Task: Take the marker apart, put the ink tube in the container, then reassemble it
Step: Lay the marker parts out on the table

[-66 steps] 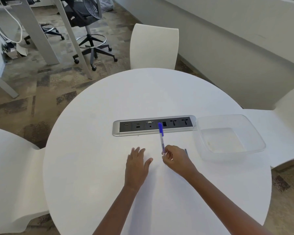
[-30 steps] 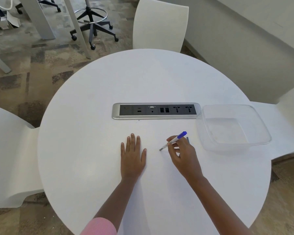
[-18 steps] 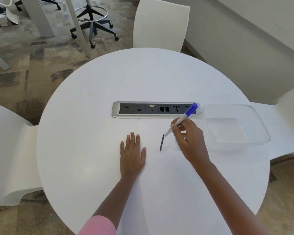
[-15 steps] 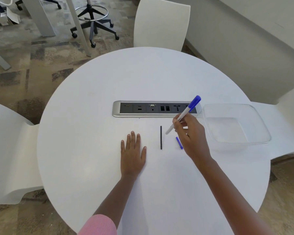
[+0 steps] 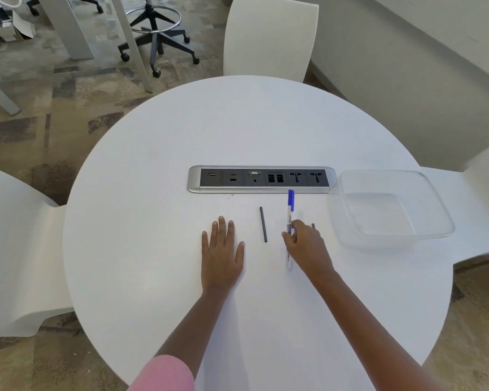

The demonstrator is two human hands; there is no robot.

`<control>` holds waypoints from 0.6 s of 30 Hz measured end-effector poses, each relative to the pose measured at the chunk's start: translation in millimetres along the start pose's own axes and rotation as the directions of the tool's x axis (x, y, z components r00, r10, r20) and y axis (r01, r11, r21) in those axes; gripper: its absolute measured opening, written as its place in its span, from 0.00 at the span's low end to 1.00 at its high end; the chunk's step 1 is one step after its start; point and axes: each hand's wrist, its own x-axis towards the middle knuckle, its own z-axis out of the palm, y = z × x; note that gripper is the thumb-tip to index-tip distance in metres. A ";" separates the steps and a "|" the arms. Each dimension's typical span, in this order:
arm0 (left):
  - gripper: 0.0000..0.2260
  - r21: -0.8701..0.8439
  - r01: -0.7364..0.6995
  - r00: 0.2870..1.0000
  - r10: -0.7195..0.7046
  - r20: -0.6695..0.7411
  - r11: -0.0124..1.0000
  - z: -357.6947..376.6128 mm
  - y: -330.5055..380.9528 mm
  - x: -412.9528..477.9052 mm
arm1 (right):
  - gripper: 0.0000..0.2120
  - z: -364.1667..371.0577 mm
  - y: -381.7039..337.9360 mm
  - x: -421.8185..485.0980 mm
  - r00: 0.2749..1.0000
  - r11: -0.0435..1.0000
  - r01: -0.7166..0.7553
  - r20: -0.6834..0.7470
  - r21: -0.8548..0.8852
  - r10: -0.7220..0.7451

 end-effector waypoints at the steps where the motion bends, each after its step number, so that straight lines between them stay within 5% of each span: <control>1: 0.24 0.004 -0.003 1.000 0.003 -0.011 1.000 0.1 0.1 0.1 | 0.10 2.9 0.9 1.4 1.000 1.000 -0.015 0.014 -0.018 0.016; 18: 0.23 0.021 -0.009 1.000 0.009 -0.014 1.000 3.0 -2.0 -2.0 | 0.11 19.7 0.5 12.1 0.999 0.992 -0.038 0.009 -0.123 0.039</control>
